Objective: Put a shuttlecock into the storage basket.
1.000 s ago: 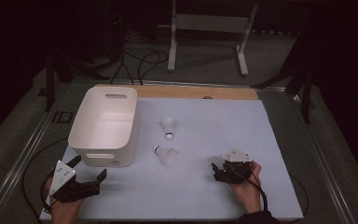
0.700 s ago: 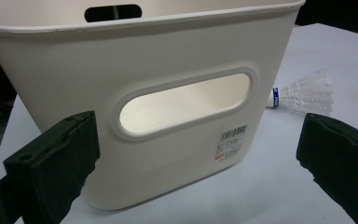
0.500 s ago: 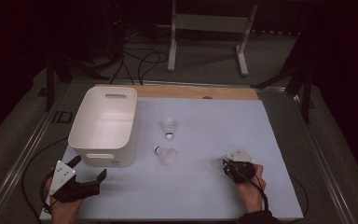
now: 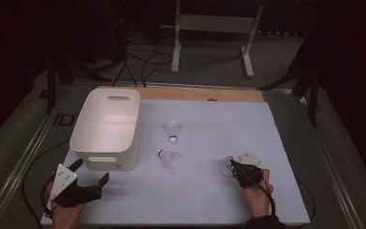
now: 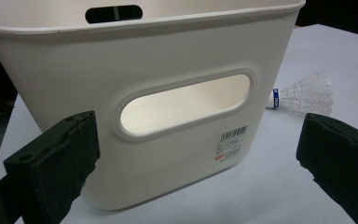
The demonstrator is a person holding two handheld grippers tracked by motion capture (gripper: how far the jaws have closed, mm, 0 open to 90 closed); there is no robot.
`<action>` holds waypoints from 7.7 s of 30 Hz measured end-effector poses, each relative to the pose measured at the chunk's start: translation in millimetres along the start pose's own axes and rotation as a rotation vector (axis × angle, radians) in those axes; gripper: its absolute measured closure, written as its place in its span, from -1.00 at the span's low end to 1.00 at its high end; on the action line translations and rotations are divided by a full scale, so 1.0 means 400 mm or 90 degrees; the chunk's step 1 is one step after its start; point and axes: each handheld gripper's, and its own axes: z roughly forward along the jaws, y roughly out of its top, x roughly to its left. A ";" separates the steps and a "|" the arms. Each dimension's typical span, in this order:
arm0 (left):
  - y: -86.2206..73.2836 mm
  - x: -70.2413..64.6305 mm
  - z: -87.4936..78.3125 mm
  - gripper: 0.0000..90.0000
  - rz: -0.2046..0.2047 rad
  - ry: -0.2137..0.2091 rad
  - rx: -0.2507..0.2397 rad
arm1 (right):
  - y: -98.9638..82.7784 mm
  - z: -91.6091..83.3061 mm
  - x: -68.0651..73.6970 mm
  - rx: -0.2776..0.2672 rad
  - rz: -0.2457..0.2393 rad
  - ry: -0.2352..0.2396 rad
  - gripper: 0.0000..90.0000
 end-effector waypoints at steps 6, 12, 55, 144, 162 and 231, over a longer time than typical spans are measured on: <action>0.000 0.000 0.001 -1.00 0.000 -0.001 0.000 | 0.002 -0.004 -0.002 -0.006 0.010 0.007 0.89; 0.000 0.000 0.001 -1.00 -0.001 -0.002 0.001 | 0.006 -0.009 -0.004 -0.013 0.016 0.015 0.88; -0.002 -0.003 0.004 -1.00 -0.001 -0.004 -0.001 | 0.124 -0.054 -0.019 -0.047 0.041 0.087 0.88; -0.001 -0.002 0.002 -1.00 -0.003 -0.001 0.003 | 0.328 -0.013 0.019 -0.072 0.045 0.169 0.87; -0.002 -0.003 0.004 -1.00 -0.003 -0.002 0.004 | 0.350 -0.013 0.014 -0.081 0.051 0.191 0.87; -0.002 -0.001 0.003 -1.00 -0.003 0.001 0.006 | 0.492 -0.006 0.052 -0.118 0.042 0.223 0.87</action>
